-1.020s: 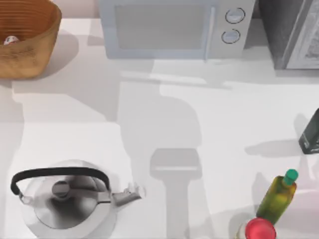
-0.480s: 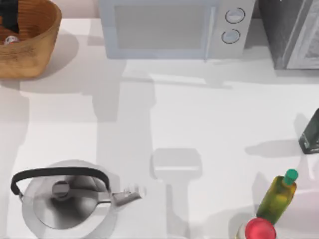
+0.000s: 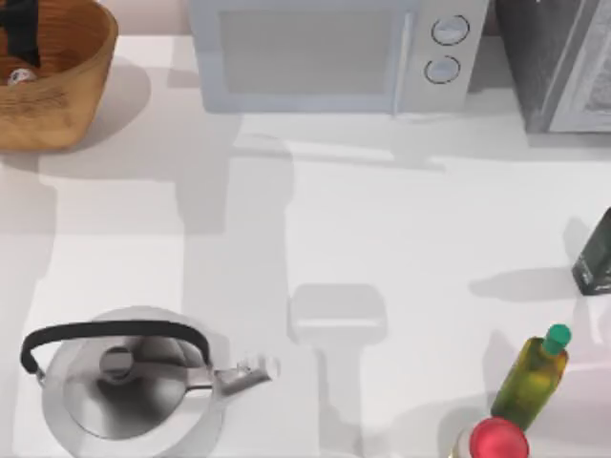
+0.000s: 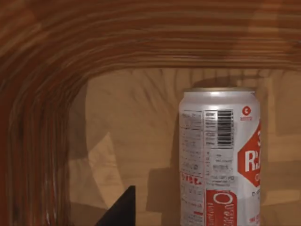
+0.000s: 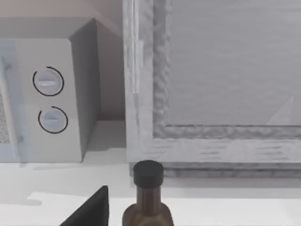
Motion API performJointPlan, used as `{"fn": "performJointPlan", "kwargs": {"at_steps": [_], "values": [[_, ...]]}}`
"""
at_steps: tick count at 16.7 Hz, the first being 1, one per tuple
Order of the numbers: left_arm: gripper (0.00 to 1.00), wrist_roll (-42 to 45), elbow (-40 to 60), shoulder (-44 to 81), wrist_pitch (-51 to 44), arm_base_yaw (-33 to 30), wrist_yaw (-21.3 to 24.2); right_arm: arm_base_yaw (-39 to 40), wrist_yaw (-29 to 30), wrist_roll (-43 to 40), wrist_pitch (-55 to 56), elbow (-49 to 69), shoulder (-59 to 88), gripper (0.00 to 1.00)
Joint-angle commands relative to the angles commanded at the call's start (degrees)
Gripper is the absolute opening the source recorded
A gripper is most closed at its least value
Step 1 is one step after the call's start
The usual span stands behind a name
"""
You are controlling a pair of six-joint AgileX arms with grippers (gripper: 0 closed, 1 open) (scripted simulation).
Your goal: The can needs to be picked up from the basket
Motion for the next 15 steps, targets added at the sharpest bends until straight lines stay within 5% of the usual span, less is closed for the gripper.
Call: {"fn": "performJointPlan", "kwargs": {"at_steps": [15], "values": [[1.0,-1.4,-9.4,3.0,11.3,-1.4,-0.3,0.0,0.0,0.0,0.0,0.0,0.0,1.0]]}}
